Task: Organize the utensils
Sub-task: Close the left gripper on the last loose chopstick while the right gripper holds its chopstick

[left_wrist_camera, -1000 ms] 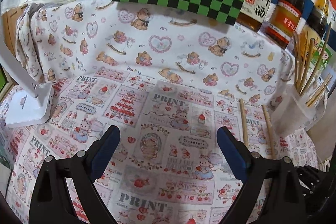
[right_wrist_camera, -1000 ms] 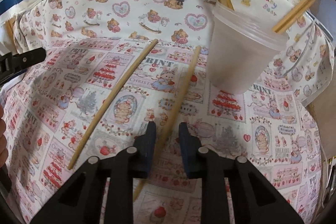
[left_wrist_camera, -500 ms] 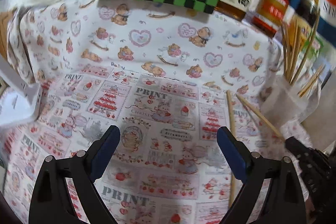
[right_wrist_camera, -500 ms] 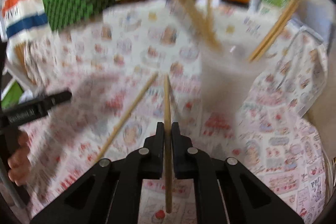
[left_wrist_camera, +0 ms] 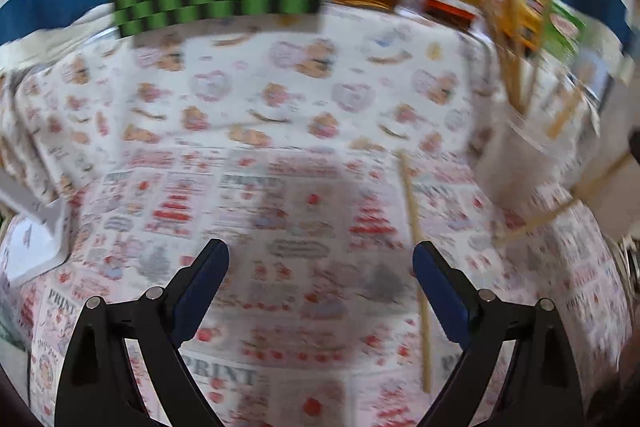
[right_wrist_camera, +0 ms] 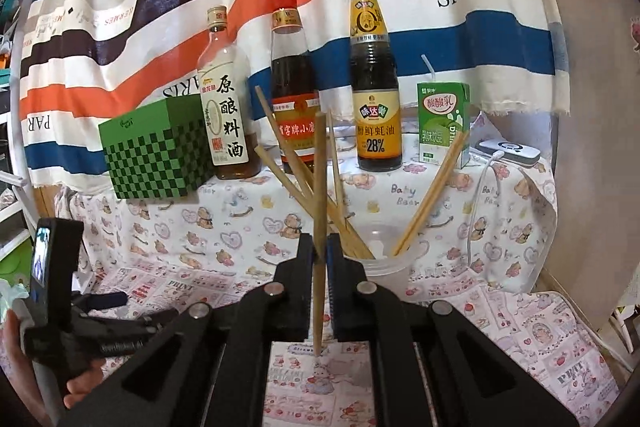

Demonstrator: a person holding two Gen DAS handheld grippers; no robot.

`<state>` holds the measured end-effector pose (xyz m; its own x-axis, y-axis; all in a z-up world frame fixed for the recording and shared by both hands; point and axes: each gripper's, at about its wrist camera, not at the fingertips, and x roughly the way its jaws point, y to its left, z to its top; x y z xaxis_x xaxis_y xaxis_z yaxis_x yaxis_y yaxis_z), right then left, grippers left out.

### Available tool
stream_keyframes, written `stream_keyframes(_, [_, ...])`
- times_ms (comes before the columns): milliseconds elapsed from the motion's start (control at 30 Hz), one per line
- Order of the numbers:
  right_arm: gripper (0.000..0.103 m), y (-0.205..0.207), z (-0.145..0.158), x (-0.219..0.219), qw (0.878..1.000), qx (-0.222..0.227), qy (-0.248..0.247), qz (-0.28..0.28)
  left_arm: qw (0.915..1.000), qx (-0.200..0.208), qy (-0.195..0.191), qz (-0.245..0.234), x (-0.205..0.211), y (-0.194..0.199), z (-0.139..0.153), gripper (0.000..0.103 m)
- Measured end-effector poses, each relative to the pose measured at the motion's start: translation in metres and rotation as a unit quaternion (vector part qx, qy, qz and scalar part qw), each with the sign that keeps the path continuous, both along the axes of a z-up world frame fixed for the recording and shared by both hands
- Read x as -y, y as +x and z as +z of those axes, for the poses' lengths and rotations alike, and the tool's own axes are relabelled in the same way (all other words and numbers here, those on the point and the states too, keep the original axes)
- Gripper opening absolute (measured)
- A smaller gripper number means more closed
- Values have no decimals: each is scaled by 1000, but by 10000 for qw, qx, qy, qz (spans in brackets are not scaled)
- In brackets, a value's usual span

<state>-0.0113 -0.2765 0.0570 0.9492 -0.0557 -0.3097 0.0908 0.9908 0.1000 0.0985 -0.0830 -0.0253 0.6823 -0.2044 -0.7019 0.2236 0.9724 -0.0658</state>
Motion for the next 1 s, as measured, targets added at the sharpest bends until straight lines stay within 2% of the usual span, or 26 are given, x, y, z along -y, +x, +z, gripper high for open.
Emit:
stream_keyframes(67, [6, 0, -1, 1, 10000, -7, -21, -7, 9997, -155, 89, -179, 10, 0, -6, 87])
stream_keyframes(200, [6, -3, -2, 1, 10000, -28, -20, -35, 9971, -576, 244, -423, 27, 5, -27, 65])
stream_keyframes(333, [6, -2, -1, 5, 10000, -60, 50, -41, 9951, -676, 37, -727, 40, 1, -30, 58])
stream_keyframes(433, [7, -1, -1, 6, 9999, -82, 81, -66, 9937, -716, 138, -852, 52, -3, -32, 52])
stream_keyframes(500, [7, -1, -1, 7, 9999, -88, 84, -74, 9932, -789, 262, -813, 56, -2, -36, 43])
stream_keyframes(567, [7, -1, -1, 6, 9999, -94, 54, -85, 9944, -682, 415, -700, 60, -4, -37, 36])
stream_keyframes(733, [7, -1, -1, 6, 9999, -95, 22, -113, 9941, -571, 588, -708, 65, -7, -36, 29])
stream_keyframes(767, [7, -1, -1, 5, 9999, -92, 0, -125, 9939, -588, 589, -729, 65, -8, -36, 25])
stream_keyframes(800, [7, -1, -1, 5, 9999, -89, -22, -137, 9937, -605, 600, -732, 65, -7, -36, 15])
stream_keyframes(867, [7, 0, -2, 5, 9998, -96, -43, -159, 9938, -655, 583, -679, 63, -6, -35, 6])
stream_keyframes(1000, [7, 1, -2, 6, 9997, -129, -38, -187, 9944, -685, 490, -636, 55, -2, -36, 5])
